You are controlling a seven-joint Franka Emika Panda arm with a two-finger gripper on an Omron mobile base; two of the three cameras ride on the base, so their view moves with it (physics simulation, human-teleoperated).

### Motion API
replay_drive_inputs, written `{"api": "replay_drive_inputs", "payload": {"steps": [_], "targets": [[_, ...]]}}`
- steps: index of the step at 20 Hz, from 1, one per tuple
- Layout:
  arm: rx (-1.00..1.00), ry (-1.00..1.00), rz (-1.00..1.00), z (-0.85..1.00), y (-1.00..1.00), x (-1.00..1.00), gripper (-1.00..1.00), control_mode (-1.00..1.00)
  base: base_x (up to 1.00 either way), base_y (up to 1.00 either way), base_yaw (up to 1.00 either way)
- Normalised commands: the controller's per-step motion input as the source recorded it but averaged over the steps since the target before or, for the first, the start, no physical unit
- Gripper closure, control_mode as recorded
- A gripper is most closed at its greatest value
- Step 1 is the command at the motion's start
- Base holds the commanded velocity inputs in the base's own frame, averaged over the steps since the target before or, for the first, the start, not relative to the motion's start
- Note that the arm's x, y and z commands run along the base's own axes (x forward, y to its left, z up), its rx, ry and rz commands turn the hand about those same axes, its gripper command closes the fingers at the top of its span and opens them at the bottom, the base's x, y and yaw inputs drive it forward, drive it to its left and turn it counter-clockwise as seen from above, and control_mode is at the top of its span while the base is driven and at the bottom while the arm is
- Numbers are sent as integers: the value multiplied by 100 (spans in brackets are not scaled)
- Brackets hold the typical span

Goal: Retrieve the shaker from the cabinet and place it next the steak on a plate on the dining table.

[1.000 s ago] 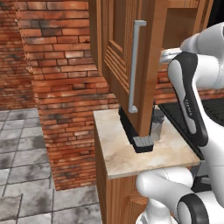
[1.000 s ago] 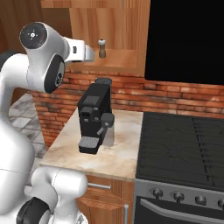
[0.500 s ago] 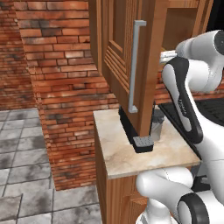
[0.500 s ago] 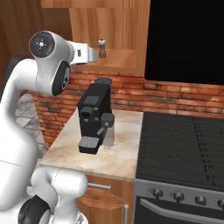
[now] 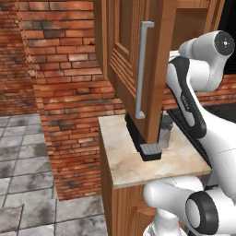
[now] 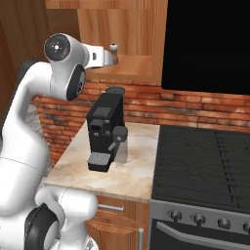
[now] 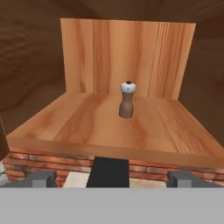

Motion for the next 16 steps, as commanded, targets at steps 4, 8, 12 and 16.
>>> {"api": "replay_drive_inputs", "payload": {"steps": [4,8,12,16], "targets": [[0,0,1,0,0,37,-100,-100,0,0,0],[0,-1,1,0,0,40,-100,-100,0,0,0],[0,0,1,0,0,39,-100,-100,0,0,0],[0,0,1,0,0,38,-100,-100,0,0,0]]}}
